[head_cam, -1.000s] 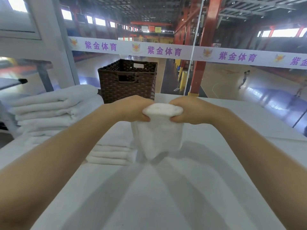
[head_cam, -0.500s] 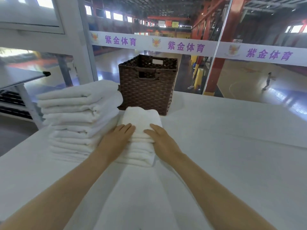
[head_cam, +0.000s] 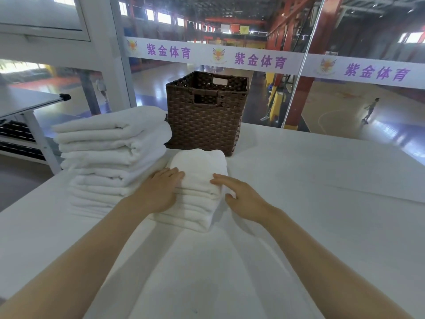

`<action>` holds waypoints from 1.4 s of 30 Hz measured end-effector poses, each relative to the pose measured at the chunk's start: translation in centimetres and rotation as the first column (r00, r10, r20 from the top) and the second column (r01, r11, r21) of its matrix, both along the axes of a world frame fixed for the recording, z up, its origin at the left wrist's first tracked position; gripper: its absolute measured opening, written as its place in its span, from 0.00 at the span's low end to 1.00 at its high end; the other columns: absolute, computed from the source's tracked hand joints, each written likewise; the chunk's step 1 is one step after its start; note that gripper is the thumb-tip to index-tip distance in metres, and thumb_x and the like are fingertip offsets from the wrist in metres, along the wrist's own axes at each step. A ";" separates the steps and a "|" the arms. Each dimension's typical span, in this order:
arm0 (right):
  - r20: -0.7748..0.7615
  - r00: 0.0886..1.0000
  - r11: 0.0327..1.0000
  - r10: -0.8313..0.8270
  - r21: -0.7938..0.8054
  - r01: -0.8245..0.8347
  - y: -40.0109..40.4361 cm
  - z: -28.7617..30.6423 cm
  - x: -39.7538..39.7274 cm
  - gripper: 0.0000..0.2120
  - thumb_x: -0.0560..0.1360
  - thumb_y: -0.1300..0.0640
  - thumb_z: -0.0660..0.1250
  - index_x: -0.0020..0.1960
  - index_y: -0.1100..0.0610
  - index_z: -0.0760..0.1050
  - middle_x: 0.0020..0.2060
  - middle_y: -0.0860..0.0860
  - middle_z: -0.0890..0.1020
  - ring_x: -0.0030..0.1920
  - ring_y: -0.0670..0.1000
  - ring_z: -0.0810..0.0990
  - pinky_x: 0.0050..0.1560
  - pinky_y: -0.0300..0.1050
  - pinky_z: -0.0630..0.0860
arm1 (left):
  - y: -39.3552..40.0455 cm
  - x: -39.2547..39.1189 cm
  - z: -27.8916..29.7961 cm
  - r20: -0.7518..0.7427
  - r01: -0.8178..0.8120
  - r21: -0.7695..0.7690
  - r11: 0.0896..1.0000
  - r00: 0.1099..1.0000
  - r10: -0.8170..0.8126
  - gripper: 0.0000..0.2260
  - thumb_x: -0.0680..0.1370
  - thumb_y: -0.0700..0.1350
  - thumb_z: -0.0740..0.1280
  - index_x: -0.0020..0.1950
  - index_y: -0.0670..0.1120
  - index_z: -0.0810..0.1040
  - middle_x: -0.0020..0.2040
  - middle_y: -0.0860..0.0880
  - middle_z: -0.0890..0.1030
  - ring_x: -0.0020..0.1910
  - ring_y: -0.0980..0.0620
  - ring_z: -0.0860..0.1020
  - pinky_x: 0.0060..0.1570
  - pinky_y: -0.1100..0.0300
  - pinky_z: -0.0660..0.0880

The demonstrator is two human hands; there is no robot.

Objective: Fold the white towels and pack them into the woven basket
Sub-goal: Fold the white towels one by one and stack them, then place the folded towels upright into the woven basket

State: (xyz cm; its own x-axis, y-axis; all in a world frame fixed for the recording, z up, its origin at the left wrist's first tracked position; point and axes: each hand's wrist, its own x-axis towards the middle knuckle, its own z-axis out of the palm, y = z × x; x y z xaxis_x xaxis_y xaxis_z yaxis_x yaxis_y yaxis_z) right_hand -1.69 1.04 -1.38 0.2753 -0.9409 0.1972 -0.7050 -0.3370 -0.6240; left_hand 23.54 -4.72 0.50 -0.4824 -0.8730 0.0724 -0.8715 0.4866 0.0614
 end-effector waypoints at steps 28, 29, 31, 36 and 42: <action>-0.392 0.920 0.997 0.003 -0.070 -0.034 1.4 -0.8 2.5 0.32 0.79 0.63 0.57 0.80 0.47 0.52 0.79 0.47 0.51 0.78 0.52 0.52 0.74 0.49 0.60 | 1.3 0.8 -4.2 -0.043 0.155 -0.273 0.950 0.984 -0.173 0.25 0.74 0.44 0.61 0.72 0.41 0.71 0.69 0.41 0.74 0.66 0.42 0.75 0.64 0.48 0.73; -0.376 0.926 0.998 0.039 -0.037 -0.057 1.5 -0.8 2.2 0.33 0.79 0.64 0.58 0.80 0.47 0.51 0.80 0.46 0.49 0.78 0.51 0.49 0.76 0.47 0.56 | 1.7 0.7 -4.1 -0.018 0.142 -0.217 0.966 0.989 -0.149 0.28 0.76 0.49 0.53 0.75 0.43 0.66 0.74 0.42 0.69 0.71 0.43 0.70 0.70 0.48 0.67; -0.301 0.948 0.995 0.099 0.037 -0.092 1.6 0.0 1.5 0.32 0.80 0.63 0.59 0.79 0.46 0.52 0.79 0.45 0.49 0.78 0.48 0.49 0.75 0.42 0.50 | 2.3 0.2 -2.0 0.033 0.150 -0.083 0.985 0.988 -0.148 0.37 0.71 0.57 0.42 0.78 0.45 0.58 0.78 0.45 0.61 0.76 0.45 0.62 0.74 0.53 0.57; -0.133 0.991 0.999 -0.021 0.026 0.024 -0.6 3.9 -0.7 0.25 0.81 0.60 0.62 0.76 0.49 0.62 0.75 0.47 0.65 0.73 0.48 0.63 0.68 0.33 0.56 | 0.2 -2.2 4.3 -0.174 0.057 0.123 0.991 0.984 -0.035 0.24 0.81 0.52 0.57 0.76 0.46 0.64 0.75 0.48 0.67 0.72 0.48 0.66 0.69 0.56 0.62; -0.190 0.959 0.977 -0.211 -0.063 0.202 -7.6 9.7 -3.6 0.26 0.78 0.60 0.65 0.74 0.53 0.64 0.71 0.52 0.70 0.70 0.53 0.69 0.65 0.41 0.66 | -6.5 -7.9 8.5 -0.130 0.033 0.030 0.999 0.991 -0.029 0.27 0.79 0.49 0.65 0.75 0.45 0.62 0.72 0.44 0.67 0.71 0.41 0.66 0.69 0.45 0.66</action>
State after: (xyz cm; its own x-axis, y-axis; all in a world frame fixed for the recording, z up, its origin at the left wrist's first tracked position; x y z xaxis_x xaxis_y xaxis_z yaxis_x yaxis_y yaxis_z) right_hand -5.26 -6.60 8.32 0.1127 -0.9733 0.2000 -0.8683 -0.1944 -0.4564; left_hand 15.62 -11.17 8.97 -0.4980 -0.8604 0.1081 -0.8396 0.5096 0.1883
